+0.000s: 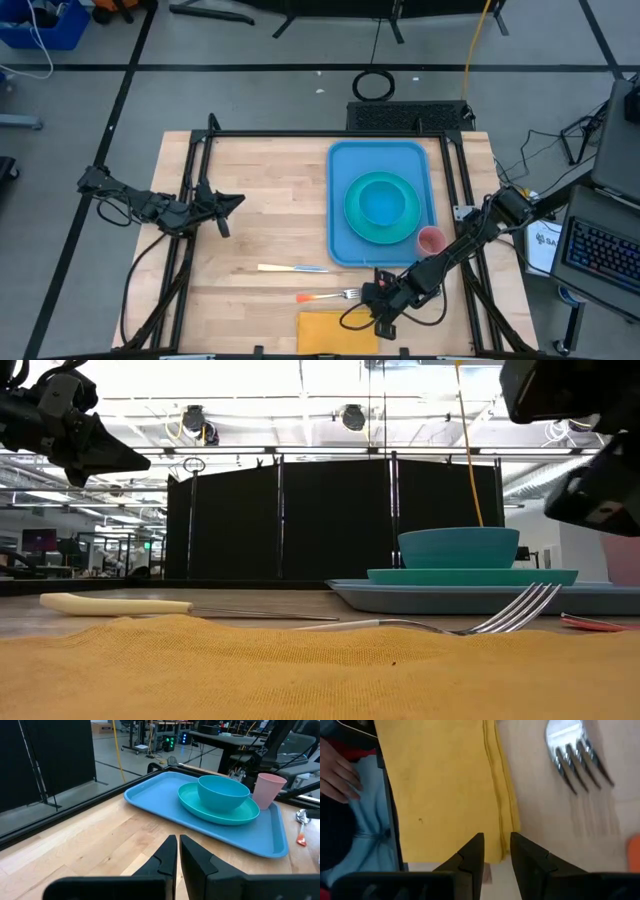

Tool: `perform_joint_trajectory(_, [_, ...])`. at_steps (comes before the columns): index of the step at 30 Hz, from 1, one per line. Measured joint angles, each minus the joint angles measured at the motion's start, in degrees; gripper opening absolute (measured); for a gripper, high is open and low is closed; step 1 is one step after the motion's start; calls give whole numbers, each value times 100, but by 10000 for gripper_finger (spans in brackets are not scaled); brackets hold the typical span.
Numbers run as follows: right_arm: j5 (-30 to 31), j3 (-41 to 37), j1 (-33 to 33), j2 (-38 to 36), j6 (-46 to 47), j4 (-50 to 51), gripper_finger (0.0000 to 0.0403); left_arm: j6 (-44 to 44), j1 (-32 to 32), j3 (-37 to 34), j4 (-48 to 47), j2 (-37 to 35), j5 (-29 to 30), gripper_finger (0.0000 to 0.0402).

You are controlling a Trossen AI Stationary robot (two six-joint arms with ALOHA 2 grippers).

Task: Set up tray
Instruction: Put the yellow table napkin to the left of the green plate on the blue serving tray

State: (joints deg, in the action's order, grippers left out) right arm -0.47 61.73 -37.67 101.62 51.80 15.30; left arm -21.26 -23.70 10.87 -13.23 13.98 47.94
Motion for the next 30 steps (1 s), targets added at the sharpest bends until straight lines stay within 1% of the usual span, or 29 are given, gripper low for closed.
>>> perform_joint_trajectory(4, [-202,0,4,0,296,-49,86,0,0,0,-1,0,0,24])
perform_joint_trajectory(8, [-474,0,4,0,826,-53,87,1,0,0,-2,2,0,24])
perform_joint_trajectory(11, [-585,0,4,0,1101,-92,95,0,0,0,-2,0,0,24])
perform_joint_trajectory(14, [-590,0,4,0,1251,-129,114,0,0,0,0,0,0,24])
perform_joint_trajectory(18, [-538,0,4,0,1309,-4,152,0,0,0,0,0,0,24])
perform_joint_trajectory(21, [-288,0,4,0,1130,-13,179,0,0,0,0,0,0,24])
perform_joint_trajectory(24, [-114,0,28,10,1025,-19,197,0,0,0,0,1,0,24])
perform_joint_trajectory(26, [-173,0,57,82,1091,-46,205,0,0,0,0,0,0,24])
perform_joint_trajectory(30, [-518,7,61,385,1046,-244,210,0,0,0,-2,2,-2,24])
